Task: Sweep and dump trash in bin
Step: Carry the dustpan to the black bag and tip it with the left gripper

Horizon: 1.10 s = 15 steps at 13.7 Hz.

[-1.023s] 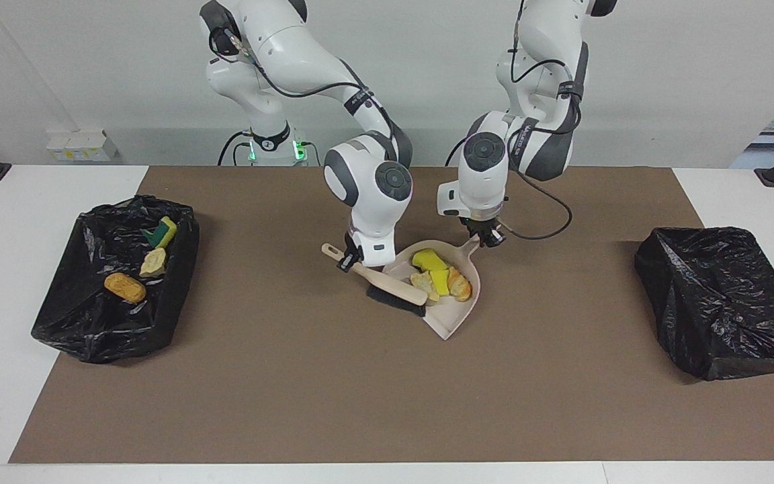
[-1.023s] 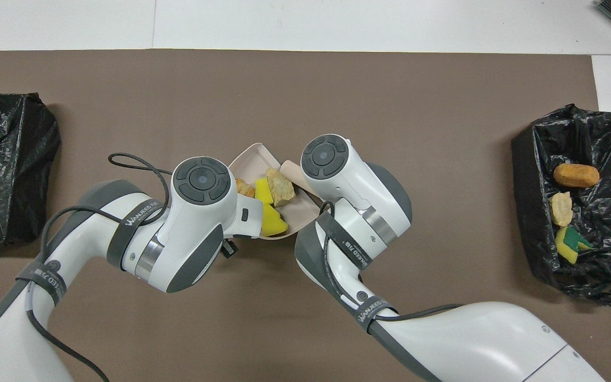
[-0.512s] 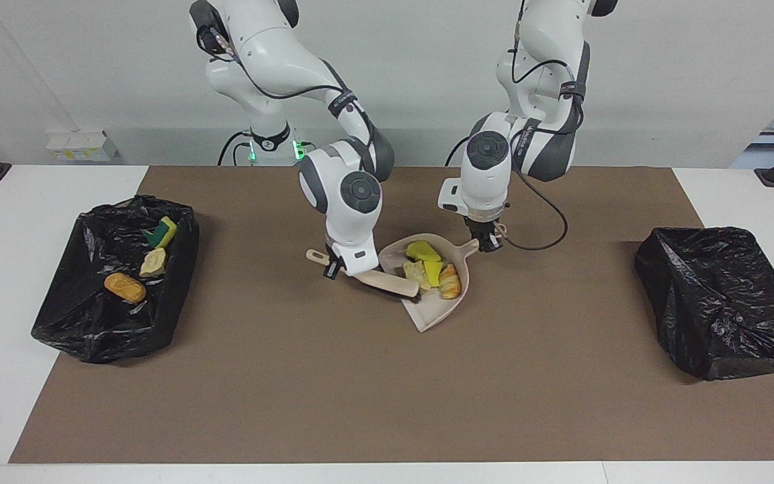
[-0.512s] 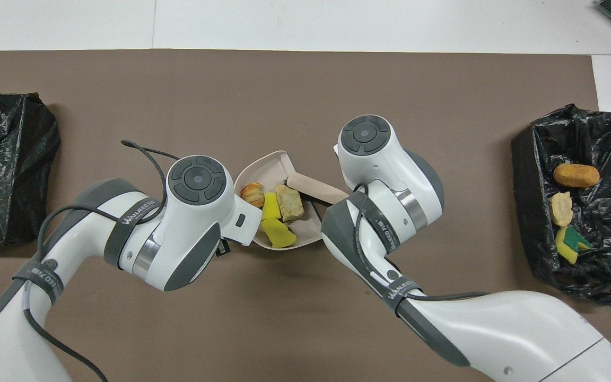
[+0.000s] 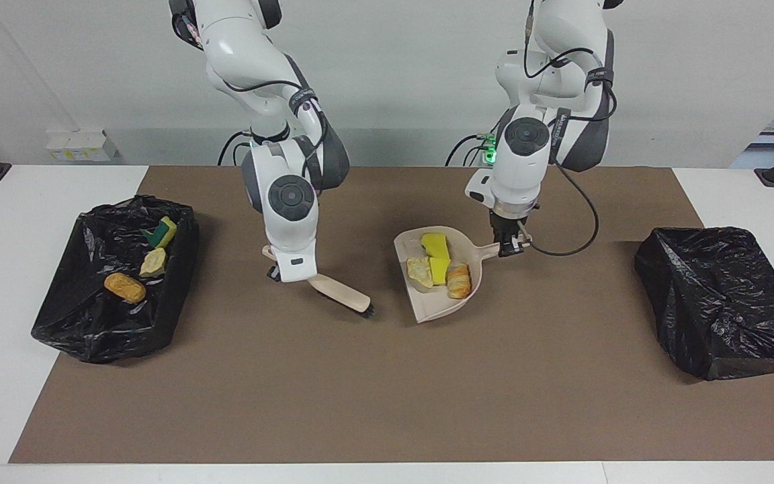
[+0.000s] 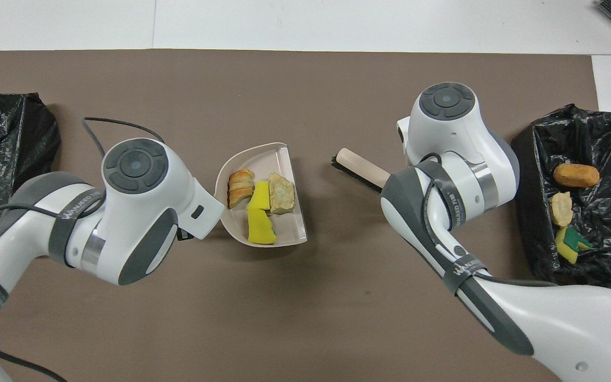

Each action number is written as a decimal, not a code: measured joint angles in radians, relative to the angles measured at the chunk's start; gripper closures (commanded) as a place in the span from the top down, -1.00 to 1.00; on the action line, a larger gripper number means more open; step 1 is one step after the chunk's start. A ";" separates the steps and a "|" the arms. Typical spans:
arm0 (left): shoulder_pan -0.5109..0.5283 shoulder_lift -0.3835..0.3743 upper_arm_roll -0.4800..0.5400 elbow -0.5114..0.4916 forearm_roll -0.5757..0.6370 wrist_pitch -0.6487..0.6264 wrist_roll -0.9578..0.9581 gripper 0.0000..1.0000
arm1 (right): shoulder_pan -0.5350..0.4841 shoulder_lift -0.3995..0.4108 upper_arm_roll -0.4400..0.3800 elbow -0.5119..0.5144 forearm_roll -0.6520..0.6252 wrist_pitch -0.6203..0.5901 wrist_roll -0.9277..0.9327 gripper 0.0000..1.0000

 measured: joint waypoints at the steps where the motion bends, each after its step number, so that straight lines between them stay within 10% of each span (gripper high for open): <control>1: 0.024 -0.016 0.001 -0.001 -0.001 0.000 0.032 -1.00 | -0.019 -0.015 0.000 0.000 0.002 -0.026 0.013 -1.00; 7: 0.290 -0.073 0.011 0.013 -0.003 0.001 0.356 -1.00 | -0.073 -0.155 0.001 -0.056 0.017 -0.235 0.408 -1.00; 15: 0.703 0.032 0.017 0.204 0.001 0.025 0.663 -1.00 | -0.183 -0.303 0.002 -0.361 0.122 -0.102 0.634 -1.00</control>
